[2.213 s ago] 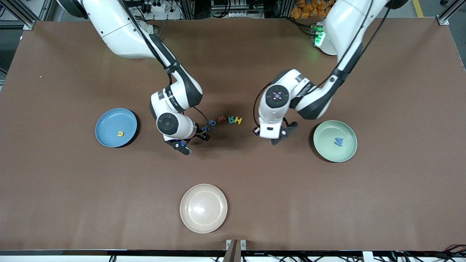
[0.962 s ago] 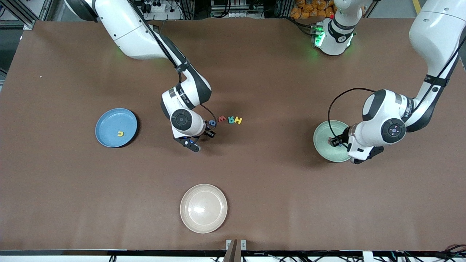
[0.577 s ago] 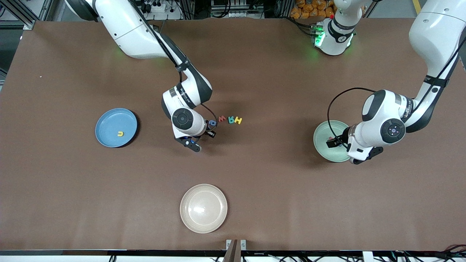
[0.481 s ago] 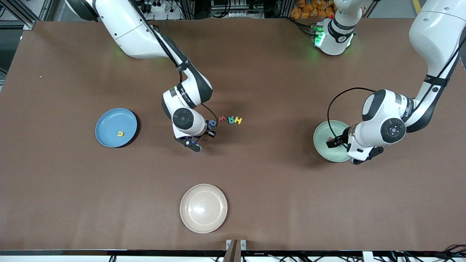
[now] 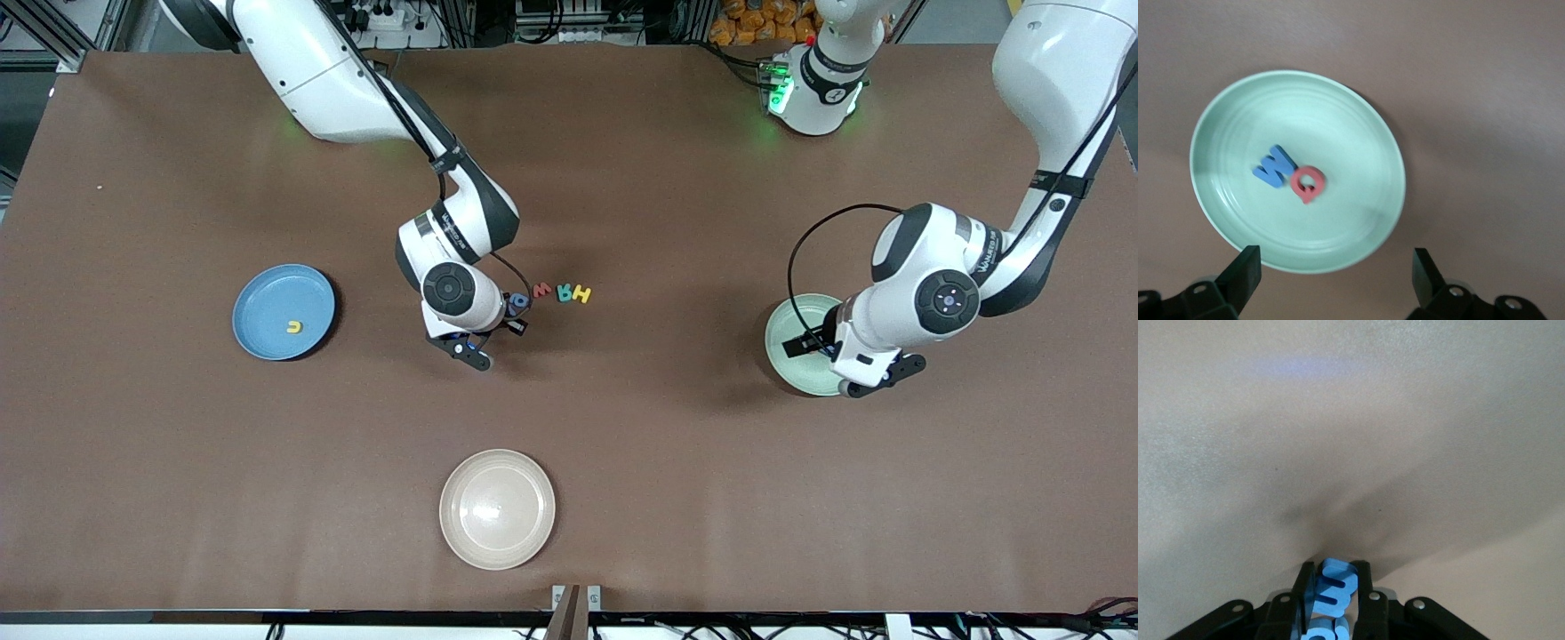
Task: Sort upper and lower case letters into plates
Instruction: 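Carry the blue m to the blue plate while the left gripper withdraws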
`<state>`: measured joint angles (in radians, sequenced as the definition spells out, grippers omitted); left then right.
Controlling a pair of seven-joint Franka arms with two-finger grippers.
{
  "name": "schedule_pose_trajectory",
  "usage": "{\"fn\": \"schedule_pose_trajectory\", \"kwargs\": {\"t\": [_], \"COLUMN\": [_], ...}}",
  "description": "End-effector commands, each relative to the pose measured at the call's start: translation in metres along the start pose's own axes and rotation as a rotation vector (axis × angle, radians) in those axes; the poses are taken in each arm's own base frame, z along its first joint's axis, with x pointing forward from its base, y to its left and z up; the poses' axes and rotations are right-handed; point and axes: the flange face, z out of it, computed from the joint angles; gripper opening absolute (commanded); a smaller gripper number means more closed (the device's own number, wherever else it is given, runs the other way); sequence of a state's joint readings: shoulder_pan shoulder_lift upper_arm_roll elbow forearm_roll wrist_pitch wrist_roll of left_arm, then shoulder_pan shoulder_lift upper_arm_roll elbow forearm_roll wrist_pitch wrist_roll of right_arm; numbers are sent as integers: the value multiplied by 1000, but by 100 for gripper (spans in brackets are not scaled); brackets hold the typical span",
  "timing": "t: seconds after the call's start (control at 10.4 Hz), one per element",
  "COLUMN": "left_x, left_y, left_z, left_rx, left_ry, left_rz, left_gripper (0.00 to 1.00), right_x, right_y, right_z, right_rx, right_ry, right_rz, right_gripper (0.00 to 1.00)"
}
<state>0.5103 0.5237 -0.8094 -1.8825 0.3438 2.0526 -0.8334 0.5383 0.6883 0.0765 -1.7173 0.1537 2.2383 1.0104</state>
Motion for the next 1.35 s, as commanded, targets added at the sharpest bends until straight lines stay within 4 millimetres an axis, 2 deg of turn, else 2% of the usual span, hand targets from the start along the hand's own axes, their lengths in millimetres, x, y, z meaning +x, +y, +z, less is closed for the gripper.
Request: {"fn": "schedule_pose_trajectory", "kwargs": {"t": [0.0, 0.1, 0.29, 0.48, 0.58, 0.77, 0.87, 1.06, 1.15, 1.25], "left_x": [-30, -41, -49, -62, -80, -122, -131, -165, -176, -192], "left_y": [33, 45, 54, 69, 88, 143, 155, 187, 200, 214], "left_z": [-24, -26, -25, -25, -27, -41, -40, -43, -43, -33], "left_rx": [9, 3, 4, 9, 6, -28, -35, -65, -112, -120], "left_ry": [26, 27, 27, 34, 43, 70, 63, 76, 89, 98], "left_rz": [-49, -88, -112, -130, -146, -224, -259, -293, -334, -326], "left_gripper": [100, 100, 100, 100, 100, 100, 100, 100, 100, 100], "right_x": [8, 15, 42, 73, 90, 132, 150, 178, 190, 204], "right_y": [4, 6, 14, 35, 52, 103, 128, 171, 190, 212], "right_z": [0, -7, -34, -58, -70, -96, -104, -113, -120, -121], "right_rx": [-22, -32, -53, -79, -96, -101, -92, -102, -101, -113], "right_ry": [10, -3, -47, -101, -135, -205, -238, -267, -275, -283], "right_rz": [-8, -12, -14, -67, -98, -232, -302, -375, -407, -442], "right_gripper": [7, 7, 7, 7, 7, 8, 8, 9, 9, 9]}}
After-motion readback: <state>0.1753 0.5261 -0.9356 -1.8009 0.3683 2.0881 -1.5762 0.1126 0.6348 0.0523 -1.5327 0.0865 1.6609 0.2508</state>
